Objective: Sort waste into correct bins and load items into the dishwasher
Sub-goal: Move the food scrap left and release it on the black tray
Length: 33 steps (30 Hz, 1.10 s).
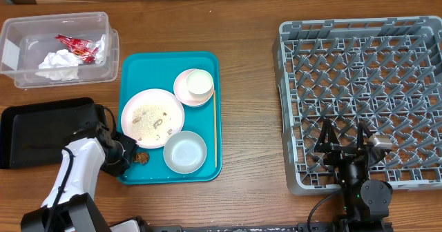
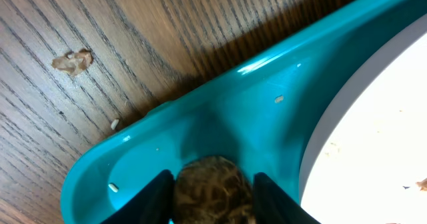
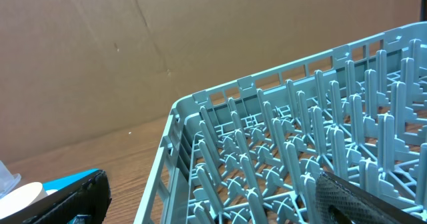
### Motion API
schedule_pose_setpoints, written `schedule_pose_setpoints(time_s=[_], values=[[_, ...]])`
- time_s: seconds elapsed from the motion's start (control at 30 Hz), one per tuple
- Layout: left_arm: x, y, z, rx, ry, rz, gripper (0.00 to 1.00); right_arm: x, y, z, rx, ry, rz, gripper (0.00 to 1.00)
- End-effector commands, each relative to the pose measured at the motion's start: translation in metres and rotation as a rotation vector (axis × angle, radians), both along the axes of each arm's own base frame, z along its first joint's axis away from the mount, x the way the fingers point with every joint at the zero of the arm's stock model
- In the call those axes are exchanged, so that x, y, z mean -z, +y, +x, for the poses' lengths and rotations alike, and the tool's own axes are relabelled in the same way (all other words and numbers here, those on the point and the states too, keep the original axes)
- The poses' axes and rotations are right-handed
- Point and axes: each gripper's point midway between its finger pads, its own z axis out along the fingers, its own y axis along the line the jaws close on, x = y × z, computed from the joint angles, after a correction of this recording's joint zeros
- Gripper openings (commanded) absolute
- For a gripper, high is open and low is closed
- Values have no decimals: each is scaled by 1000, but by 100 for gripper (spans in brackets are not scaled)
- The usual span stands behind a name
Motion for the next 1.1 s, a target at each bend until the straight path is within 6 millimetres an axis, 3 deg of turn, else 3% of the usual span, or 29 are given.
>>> schedule_pose_setpoints(time_s=[0.0, 0.17, 0.33, 0.6, 0.73, 0.93, 1.07], values=[[4, -3, -5, 5, 24, -3, 36, 2, 0, 0, 1, -3, -3, 100], [-7, -2, -1, 6, 30, -6, 28, 2, 0, 0, 1, -3, -3, 100], [-22, 0, 3, 9, 40, -8, 11, 2, 0, 0, 1, -3, -3, 100], [-47, 6, 20, 11, 3, 7, 11, 2, 0, 0, 1, -3, -3, 100], [-72, 16, 38, 2, -54, 35, 11, 2, 0, 0, 1, -3, -3, 100], [-111, 68, 60, -109, -154, 171, 11, 2, 0, 0, 1, -3, -3, 100], [-120, 103, 61, -250, -211, 208, 8, 2, 0, 0, 1, -3, -3, 100]])
